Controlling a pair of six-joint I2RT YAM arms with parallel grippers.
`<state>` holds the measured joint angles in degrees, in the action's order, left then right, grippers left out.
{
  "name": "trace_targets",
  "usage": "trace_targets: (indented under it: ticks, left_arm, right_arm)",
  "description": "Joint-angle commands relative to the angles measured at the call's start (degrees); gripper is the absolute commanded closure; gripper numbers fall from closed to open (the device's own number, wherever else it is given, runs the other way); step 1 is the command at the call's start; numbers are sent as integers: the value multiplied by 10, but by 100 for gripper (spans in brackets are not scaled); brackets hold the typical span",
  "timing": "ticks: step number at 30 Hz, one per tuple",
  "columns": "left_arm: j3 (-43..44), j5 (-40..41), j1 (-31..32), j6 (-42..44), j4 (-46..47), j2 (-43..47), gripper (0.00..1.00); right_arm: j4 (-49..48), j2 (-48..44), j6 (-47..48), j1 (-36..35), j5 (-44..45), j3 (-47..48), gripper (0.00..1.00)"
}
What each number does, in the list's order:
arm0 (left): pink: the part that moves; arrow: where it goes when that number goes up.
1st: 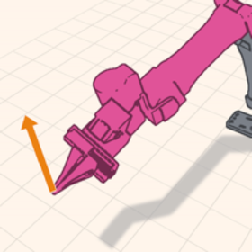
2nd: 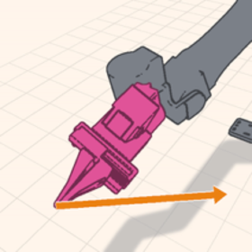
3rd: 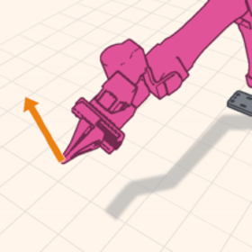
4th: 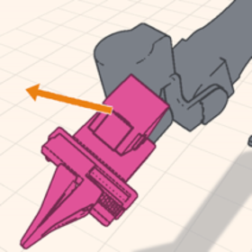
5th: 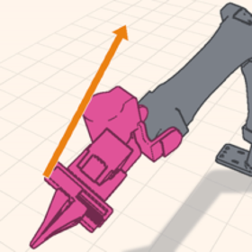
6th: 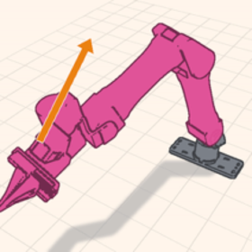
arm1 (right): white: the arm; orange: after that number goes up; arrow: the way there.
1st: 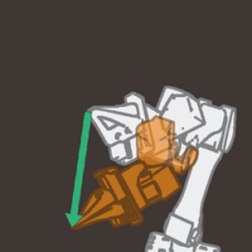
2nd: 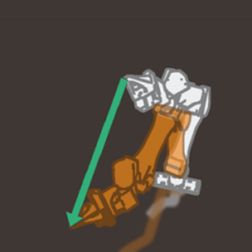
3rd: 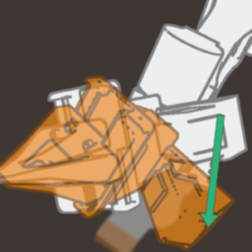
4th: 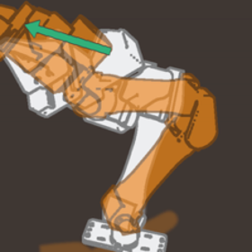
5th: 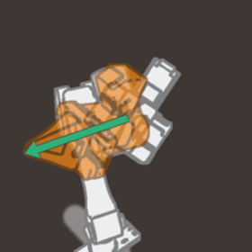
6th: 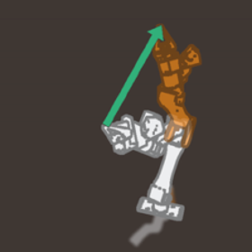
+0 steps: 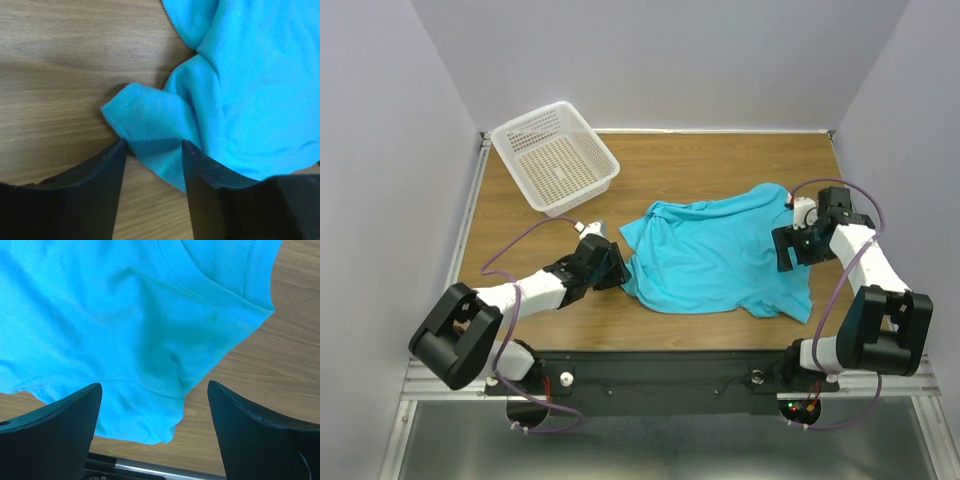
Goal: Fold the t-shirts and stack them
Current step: Flatten the tshirt out
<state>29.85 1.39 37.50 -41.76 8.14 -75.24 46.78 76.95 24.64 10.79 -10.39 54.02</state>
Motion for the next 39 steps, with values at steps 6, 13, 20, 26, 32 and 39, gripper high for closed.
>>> trace_targets:
  ticks: [6, 13, 20, 26, 32, 39]
  left_arm:
    - [-1, -11, -2, 4, 59, -39, 82]
    - [-15, -7, -2, -26, -46, 139, 100]
    - [-83, -81, -2, -101, -140, 293, 100]
    - [-60, -73, -2, -101, -208, 338, 65]
    - [31, 56, -3, -35, -262, 357, 39]
    - [45, 24, -77, 75, -54, 195, 32]
  right_arm:
    - [-39, 5, -24, 0, -37, 20, 8]
    - [-40, -12, -28, 0, -24, 22, 8]
    - [-53, 6, -34, 0, -25, 35, 8]
    - [-68, 36, -39, 0, -56, 64, 8]
    - [-94, 101, -51, 0, -80, 131, 8]
    - [-118, 190, -81, 1, -128, 205, 8]
